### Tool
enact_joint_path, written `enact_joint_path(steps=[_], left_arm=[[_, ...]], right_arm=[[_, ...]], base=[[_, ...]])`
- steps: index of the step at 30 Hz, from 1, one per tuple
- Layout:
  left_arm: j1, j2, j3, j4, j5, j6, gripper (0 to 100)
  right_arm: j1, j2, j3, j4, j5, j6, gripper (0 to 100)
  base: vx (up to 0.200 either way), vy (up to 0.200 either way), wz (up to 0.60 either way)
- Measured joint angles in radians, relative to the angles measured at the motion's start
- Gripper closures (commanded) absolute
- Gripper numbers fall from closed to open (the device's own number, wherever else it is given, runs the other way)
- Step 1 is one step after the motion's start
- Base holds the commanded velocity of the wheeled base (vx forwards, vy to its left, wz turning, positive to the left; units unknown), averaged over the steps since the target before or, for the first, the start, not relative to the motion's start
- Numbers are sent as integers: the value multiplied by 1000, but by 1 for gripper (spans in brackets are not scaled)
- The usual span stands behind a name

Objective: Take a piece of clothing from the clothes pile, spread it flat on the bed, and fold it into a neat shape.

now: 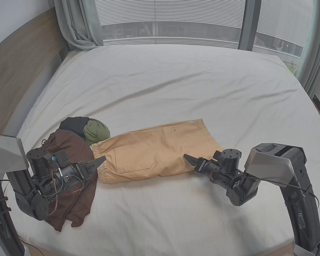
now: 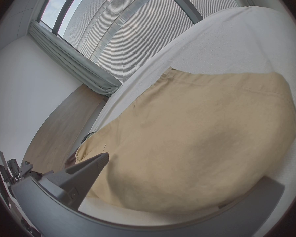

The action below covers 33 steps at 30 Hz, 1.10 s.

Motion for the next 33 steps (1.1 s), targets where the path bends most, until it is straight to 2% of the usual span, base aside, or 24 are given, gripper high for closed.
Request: enact_joint_path(steps=[6, 7, 17, 22, 33], left_arm=[[0, 1, -1, 0, 0, -1, 0], [0, 1, -1, 0, 0, -1, 0], [-1, 6, -2, 0, 0, -7, 0], [6, 10, -4, 0, -9, -9, 0], [16, 22, -3, 0, -22, -12, 0]], right_arm=[[8, 26, -35, -4, -24, 18, 0], [8, 29, -37, -5, -24, 19, 100], [9, 39, -37, 2, -26, 25, 100], [9, 24, -21, 0, -59, 21, 100], [9, -105, 172, -9, -73, -25, 100]], base=[[0, 0, 0], [0, 0, 0], [0, 0, 0], [0, 0, 0], [0, 0, 0]])
